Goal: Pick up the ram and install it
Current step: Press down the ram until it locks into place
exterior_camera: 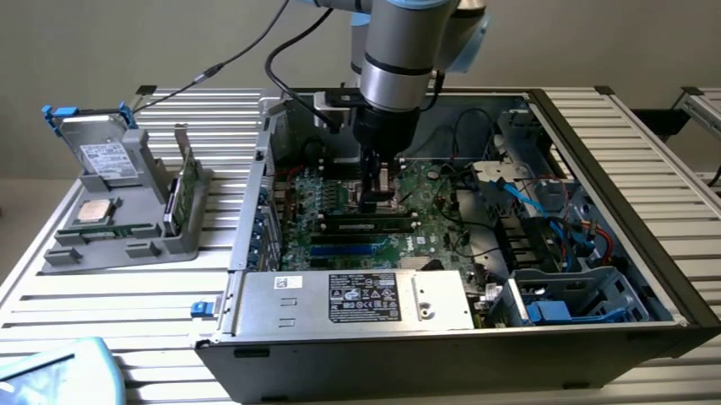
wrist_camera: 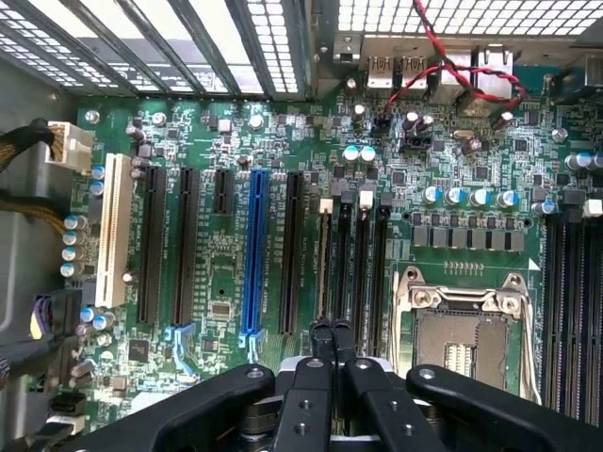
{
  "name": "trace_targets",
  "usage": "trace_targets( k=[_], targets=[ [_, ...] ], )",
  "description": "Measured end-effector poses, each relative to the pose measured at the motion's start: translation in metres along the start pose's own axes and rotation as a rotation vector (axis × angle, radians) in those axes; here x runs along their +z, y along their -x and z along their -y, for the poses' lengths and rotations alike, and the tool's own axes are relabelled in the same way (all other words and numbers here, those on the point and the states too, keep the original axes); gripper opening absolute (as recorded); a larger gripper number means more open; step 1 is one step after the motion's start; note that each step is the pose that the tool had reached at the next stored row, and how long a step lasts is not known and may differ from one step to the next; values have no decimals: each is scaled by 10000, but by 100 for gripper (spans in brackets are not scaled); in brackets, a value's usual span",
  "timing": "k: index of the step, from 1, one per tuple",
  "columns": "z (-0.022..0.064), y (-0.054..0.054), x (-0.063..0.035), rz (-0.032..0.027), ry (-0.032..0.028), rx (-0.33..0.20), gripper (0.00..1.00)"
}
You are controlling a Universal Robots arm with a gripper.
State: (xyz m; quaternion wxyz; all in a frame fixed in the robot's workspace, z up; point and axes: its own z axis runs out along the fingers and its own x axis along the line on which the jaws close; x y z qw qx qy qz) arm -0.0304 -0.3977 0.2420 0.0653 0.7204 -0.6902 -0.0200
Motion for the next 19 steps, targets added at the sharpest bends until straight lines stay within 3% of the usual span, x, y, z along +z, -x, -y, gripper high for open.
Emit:
trace_targets(
  k=[4, 19],
  targets=[
    [69, -34, -37, 12, 71, -9, 10],
    [79, -41, -39, 14, 105, -13, 10]
  ],
)
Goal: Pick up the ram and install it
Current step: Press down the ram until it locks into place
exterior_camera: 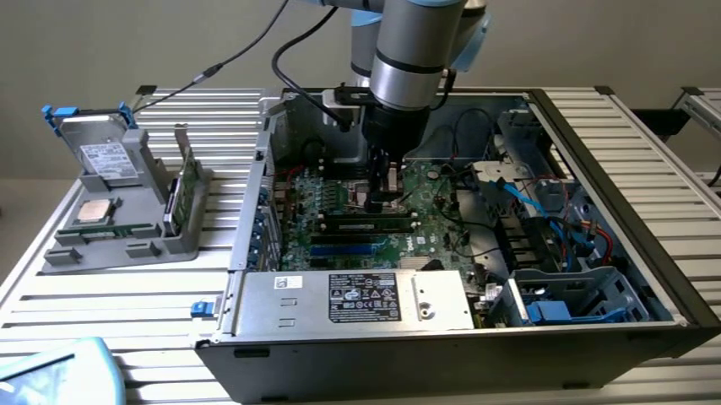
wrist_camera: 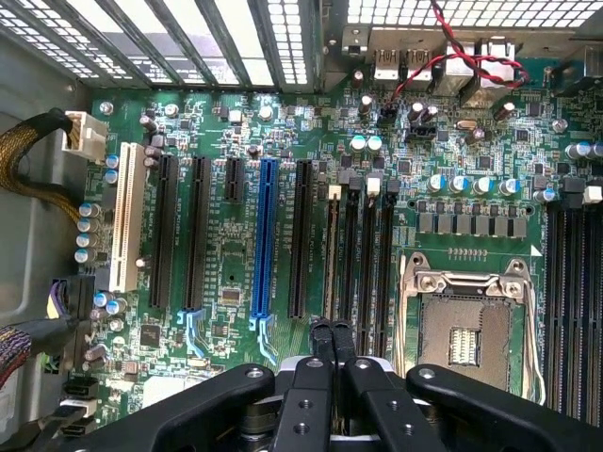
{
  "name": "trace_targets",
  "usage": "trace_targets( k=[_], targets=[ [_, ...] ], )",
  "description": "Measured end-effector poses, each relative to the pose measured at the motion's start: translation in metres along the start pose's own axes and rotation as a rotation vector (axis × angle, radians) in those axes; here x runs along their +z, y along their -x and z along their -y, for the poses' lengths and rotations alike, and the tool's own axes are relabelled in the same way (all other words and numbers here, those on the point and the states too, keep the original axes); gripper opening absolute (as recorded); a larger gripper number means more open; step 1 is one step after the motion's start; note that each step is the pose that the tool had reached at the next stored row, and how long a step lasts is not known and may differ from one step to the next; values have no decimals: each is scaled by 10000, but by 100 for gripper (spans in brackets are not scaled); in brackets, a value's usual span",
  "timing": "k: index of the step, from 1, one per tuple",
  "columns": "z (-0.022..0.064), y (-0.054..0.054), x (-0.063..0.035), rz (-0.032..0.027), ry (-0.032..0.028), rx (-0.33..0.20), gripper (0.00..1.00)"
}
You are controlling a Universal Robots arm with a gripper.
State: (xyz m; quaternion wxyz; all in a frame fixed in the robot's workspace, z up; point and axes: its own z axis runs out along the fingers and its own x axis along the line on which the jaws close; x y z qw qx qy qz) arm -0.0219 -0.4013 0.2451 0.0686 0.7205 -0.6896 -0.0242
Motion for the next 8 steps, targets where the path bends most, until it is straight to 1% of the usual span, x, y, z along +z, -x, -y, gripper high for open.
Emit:
trace_targets(
  k=[3, 5, 8],
  targets=[
    [1, 4, 1, 5, 1, 27, 10],
    [0, 4, -1, 21, 7, 139, 10],
    [0, 4, -3, 68, 33, 531, 10]
  ],
)
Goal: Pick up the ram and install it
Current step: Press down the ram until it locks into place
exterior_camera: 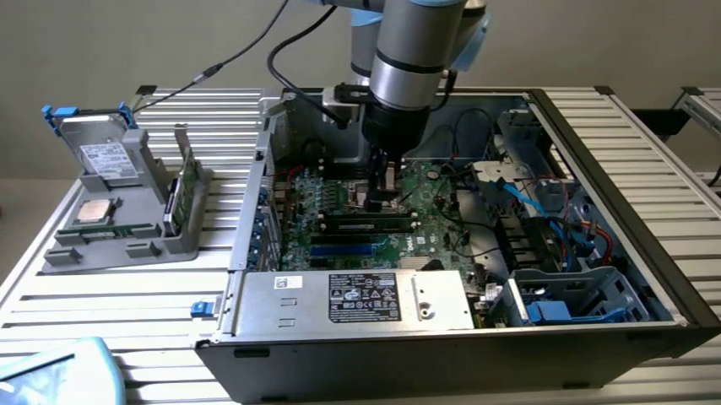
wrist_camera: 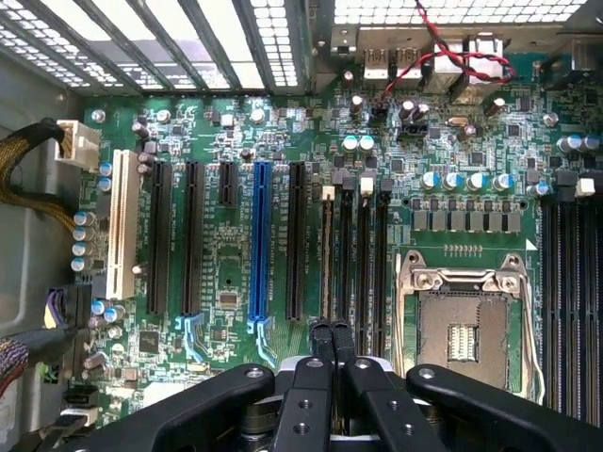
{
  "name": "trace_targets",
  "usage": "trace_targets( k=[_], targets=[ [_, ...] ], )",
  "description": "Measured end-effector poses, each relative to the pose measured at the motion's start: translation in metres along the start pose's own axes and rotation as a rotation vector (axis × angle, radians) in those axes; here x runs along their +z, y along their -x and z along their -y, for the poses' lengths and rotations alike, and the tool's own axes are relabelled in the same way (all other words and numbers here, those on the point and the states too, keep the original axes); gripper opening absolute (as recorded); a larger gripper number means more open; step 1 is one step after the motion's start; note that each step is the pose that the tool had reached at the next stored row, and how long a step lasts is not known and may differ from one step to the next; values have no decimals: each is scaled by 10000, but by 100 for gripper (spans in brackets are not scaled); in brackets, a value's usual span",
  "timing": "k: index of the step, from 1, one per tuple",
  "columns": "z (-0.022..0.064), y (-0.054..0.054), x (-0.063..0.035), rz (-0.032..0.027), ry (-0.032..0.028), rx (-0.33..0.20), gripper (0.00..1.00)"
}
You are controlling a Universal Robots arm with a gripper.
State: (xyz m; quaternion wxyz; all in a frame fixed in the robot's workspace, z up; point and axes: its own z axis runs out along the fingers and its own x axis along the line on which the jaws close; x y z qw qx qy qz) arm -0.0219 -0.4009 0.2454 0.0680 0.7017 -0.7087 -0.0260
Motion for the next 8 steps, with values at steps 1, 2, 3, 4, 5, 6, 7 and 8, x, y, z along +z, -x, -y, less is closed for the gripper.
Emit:
trace_targets(
  k=[1, 2, 3, 4, 5, 6, 7, 8],
  targets=[
    [0, 0, 0, 22, 9, 157, 10],
    [0, 0, 0, 44, 19, 319, 10],
    [0, 0, 1, 67, 28, 484, 10],
    [0, 0, 1, 88, 38, 647, 10],
    [0, 0, 3, 112, 48, 814, 10],
    [1, 1, 5, 134, 58, 974, 10],
    [1, 1, 6, 155, 68, 1135, 10],
    [1, 1, 8, 175, 78, 1294, 10]
  ],
)
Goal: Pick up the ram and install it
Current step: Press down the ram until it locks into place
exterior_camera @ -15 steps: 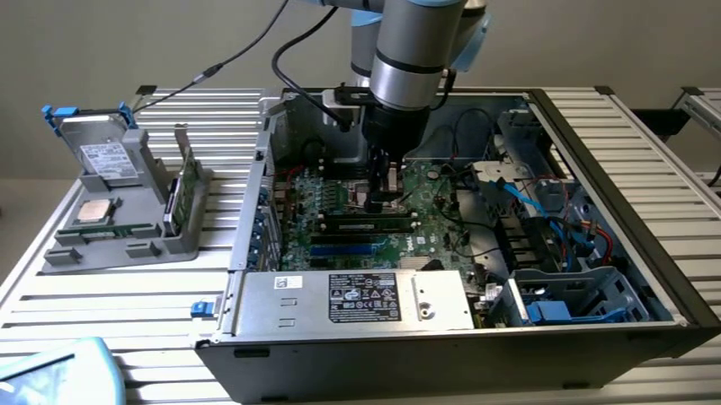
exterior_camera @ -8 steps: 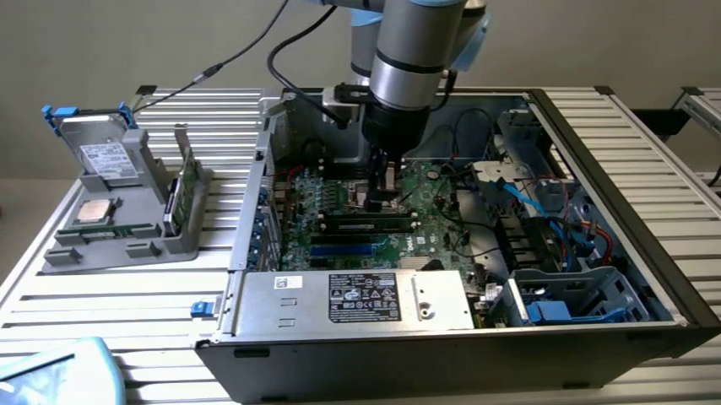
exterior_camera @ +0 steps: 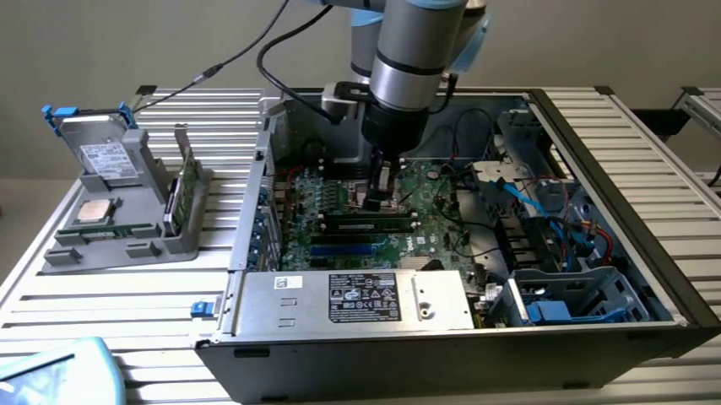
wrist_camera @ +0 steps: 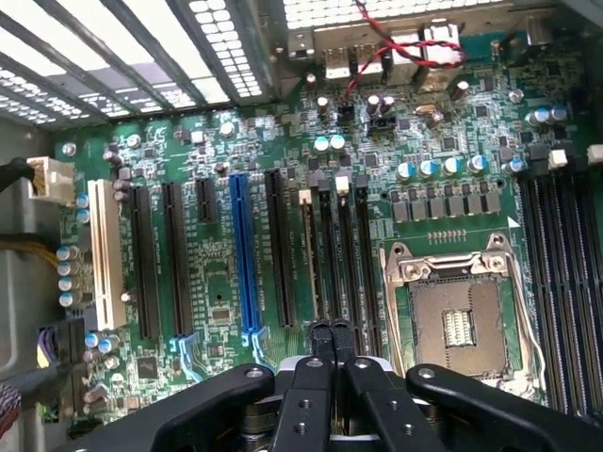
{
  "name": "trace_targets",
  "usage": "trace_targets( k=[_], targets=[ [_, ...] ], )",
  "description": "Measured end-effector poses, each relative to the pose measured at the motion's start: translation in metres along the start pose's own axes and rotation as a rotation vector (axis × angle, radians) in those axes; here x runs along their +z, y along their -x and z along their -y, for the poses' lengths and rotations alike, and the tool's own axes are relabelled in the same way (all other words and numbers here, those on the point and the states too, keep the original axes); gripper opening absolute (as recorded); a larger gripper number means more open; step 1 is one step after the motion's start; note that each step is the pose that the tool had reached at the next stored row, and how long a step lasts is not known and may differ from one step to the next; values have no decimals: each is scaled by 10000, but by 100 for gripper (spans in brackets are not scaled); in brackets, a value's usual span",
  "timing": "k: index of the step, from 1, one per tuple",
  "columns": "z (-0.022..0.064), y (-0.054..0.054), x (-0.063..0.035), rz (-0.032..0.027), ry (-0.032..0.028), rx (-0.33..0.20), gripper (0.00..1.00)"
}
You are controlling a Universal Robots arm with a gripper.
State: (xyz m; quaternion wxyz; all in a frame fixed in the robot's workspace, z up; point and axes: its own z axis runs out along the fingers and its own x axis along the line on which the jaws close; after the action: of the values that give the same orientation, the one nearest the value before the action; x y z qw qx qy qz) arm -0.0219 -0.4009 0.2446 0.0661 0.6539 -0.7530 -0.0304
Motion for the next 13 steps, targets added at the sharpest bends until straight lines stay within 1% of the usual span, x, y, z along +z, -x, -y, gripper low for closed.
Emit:
trace_targets(
  k=[6, 13],
  targets=[
    [2, 1, 15, 131, 58, 973, 10],
    [8, 3, 60, 297, 135, 2240, 10]
  ],
)
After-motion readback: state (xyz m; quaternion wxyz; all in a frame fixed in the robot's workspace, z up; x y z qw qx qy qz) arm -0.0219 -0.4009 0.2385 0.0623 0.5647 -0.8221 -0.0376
